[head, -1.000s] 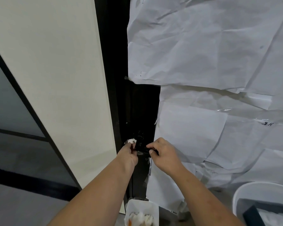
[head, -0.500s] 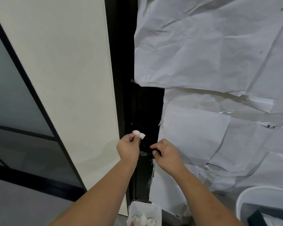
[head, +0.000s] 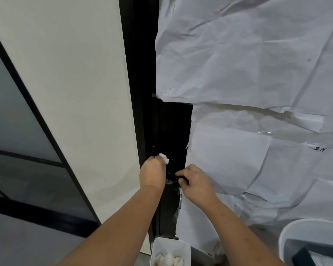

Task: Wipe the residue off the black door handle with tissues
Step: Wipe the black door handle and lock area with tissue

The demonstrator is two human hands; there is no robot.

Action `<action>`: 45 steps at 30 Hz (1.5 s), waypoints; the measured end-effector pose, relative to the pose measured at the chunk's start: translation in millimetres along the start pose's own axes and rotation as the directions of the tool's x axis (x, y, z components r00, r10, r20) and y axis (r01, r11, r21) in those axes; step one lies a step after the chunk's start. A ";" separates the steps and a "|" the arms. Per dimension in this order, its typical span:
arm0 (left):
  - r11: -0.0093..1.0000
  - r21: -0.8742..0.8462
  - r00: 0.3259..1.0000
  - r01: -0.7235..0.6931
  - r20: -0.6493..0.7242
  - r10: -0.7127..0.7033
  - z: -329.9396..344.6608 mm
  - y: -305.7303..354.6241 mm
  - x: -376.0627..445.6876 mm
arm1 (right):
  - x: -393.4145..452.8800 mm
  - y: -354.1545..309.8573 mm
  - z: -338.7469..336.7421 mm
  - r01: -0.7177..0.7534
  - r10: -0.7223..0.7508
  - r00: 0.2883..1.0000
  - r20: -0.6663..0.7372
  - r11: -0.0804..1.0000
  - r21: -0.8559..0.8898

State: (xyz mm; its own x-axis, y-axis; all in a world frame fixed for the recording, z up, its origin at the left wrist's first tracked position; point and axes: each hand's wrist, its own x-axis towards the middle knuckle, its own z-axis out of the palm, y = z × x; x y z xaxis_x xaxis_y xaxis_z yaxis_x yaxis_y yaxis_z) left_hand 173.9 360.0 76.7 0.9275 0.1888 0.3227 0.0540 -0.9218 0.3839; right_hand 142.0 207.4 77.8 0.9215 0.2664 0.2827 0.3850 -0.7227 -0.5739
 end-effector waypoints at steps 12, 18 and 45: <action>0.985 -0.157 0.997 -0.067 0.020 0.071 -10.5 -8.0 0.8 | 0.2 -2.9 -0.3 -0.006 0.006 1.000 -0.001 1.000 -0.019; 0.923 -0.372 0.986 -0.094 -0.164 0.034 -16.9 -9.5 -13.4 | 0.2 -2.5 -0.7 0.005 -0.005 1.000 0.002 1.000 -0.031; 0.988 0.020 0.979 -0.153 -0.136 0.154 -1.3 -13.0 -1.0 | -2.4 -1.1 -3.1 0.012 -0.012 1.000 0.020 1.000 -0.003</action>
State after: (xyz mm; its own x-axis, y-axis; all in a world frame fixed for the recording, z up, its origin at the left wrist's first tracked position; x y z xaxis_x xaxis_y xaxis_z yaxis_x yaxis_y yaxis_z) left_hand 171.8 372.3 72.4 0.8659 0.0885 0.4924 -0.0812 -0.9464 0.3128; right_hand 139.3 205.6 80.2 0.9178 0.2877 0.2735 0.3955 -0.7214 -0.5685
